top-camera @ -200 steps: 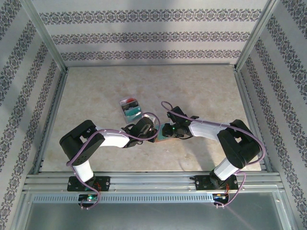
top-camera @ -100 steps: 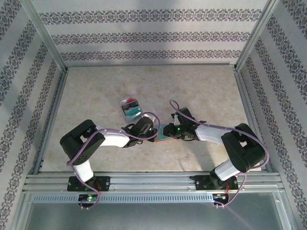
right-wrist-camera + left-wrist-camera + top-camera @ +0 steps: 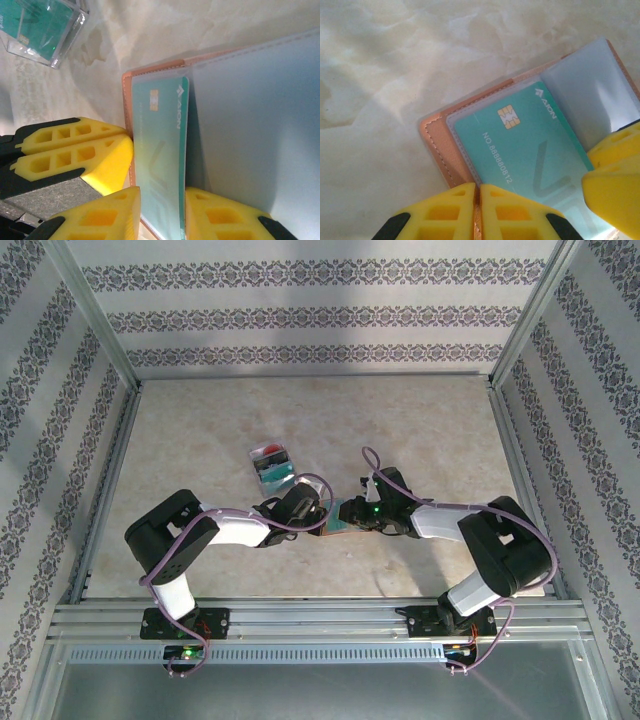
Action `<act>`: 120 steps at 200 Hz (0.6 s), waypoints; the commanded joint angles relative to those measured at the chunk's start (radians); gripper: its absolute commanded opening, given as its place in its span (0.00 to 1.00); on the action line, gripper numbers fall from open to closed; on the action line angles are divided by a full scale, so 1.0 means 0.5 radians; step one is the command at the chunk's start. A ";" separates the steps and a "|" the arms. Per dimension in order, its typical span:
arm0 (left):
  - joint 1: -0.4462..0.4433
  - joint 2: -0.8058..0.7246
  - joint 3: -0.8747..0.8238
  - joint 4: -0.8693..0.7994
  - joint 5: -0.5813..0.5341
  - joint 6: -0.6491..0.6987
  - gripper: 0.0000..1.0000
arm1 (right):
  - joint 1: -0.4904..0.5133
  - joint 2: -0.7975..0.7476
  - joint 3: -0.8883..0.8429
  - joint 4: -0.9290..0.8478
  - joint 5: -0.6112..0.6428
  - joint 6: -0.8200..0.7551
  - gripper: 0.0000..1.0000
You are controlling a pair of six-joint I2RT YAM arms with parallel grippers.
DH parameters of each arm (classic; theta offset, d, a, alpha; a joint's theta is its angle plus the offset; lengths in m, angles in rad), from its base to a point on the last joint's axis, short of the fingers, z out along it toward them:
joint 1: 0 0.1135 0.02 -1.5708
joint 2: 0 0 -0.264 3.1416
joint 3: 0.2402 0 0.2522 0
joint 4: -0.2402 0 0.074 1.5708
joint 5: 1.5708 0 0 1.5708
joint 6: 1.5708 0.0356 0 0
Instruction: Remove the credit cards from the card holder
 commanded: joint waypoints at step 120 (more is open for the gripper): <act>0.005 0.023 0.021 -0.132 0.016 0.003 0.13 | -0.140 -0.053 -0.192 0.625 -0.306 0.174 0.21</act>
